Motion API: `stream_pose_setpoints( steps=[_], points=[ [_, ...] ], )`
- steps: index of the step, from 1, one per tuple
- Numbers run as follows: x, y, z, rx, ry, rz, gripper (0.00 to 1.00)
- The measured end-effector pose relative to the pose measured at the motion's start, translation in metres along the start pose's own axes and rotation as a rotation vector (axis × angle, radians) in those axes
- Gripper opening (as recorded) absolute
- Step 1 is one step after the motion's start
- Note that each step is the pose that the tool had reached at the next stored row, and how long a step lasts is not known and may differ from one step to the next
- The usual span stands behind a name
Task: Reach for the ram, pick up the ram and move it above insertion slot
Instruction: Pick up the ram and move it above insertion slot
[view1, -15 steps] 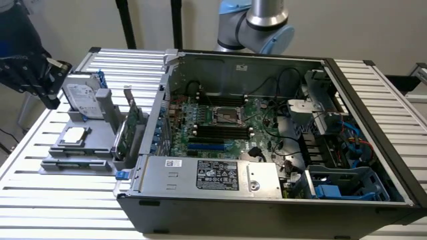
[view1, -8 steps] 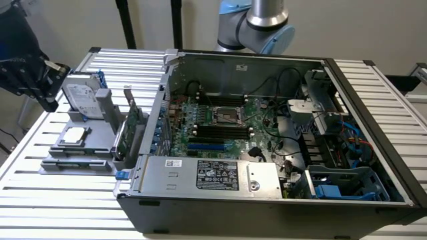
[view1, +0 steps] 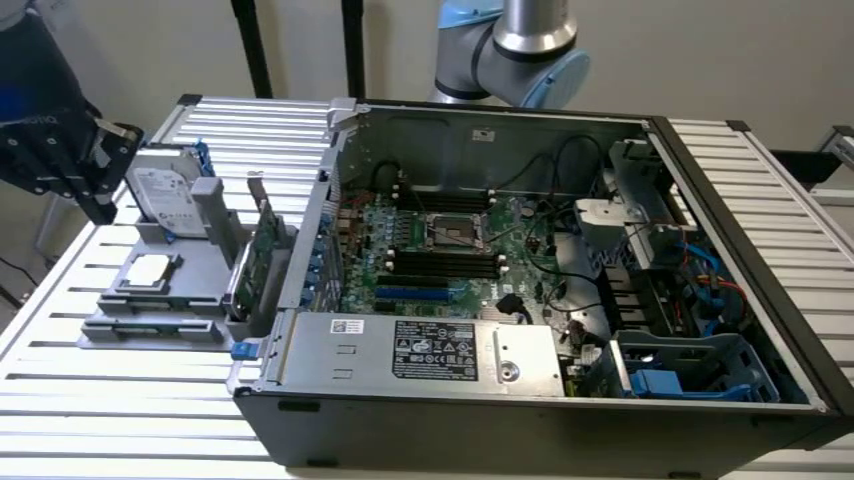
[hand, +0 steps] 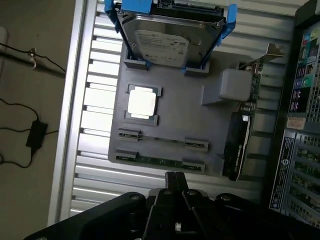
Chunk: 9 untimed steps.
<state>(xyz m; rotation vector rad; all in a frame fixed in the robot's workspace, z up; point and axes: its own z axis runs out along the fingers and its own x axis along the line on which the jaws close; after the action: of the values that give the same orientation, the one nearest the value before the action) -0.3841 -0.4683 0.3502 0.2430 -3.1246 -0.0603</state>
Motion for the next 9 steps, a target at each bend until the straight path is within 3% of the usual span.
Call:
stream_pose_setpoints(
  steps=[9],
  points=[
    [0.0000,-0.0001,0.0021,0.0007,0.0064,-0.163,0.11]
  ],
)
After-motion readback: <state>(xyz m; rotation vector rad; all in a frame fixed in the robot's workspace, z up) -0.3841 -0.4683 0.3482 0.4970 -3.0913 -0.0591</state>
